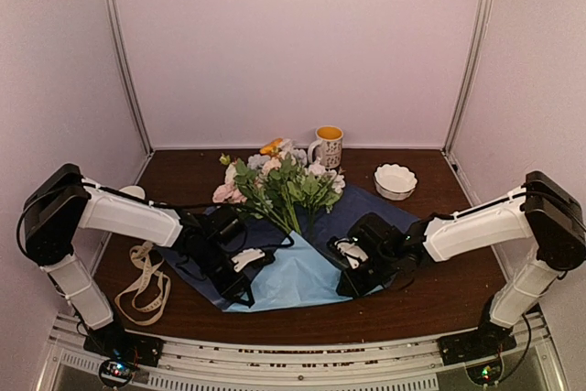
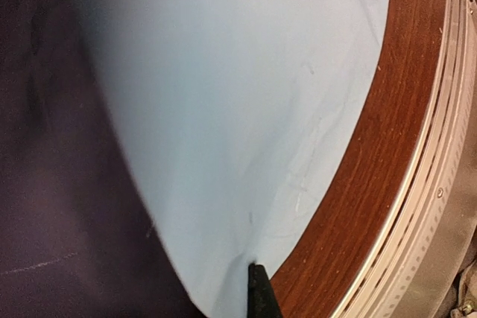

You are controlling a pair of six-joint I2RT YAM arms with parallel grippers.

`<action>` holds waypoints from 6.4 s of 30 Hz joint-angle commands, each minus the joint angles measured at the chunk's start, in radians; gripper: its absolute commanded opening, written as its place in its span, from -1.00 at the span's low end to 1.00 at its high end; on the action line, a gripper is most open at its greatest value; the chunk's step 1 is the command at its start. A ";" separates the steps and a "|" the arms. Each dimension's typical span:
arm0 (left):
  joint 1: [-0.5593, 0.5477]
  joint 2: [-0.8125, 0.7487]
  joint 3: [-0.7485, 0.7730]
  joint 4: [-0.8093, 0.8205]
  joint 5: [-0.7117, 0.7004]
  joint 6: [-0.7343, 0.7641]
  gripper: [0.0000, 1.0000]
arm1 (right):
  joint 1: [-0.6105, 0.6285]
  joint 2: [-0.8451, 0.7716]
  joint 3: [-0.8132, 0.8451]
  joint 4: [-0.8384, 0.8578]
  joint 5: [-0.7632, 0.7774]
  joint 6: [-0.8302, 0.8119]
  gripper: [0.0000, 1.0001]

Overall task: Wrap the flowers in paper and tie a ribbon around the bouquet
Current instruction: Press the fold line on the 1/4-folded wrapping paper, then pick up the one-fourth-folded wrapping paper from the center of the board, then fold the 1/4-folded wrapping paper at the center of the board.

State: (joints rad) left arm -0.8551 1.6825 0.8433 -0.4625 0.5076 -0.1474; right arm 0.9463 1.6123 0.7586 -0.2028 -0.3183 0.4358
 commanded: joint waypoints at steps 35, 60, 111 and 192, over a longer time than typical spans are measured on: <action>0.037 0.040 -0.049 0.062 0.056 -0.111 -1.00 | 0.137 0.026 0.143 0.177 -0.077 -0.161 -0.72; 0.175 -0.307 0.030 -0.068 -0.272 -0.253 0.06 | 0.138 0.269 0.274 0.084 0.001 -0.099 -0.89; 0.731 -0.129 -0.013 0.015 -0.276 -0.278 -0.63 | 0.138 0.290 0.294 0.060 0.011 -0.083 -0.89; 0.314 0.636 1.146 -0.041 -0.157 -0.291 -1.00 | -0.183 -0.317 -0.050 0.280 0.105 0.135 -0.07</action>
State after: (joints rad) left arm -0.5362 2.3116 1.9625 -0.5068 0.3759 -0.4644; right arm 0.7597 1.3136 0.6956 0.0395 -0.1928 0.6090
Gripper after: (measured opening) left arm 0.011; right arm 0.409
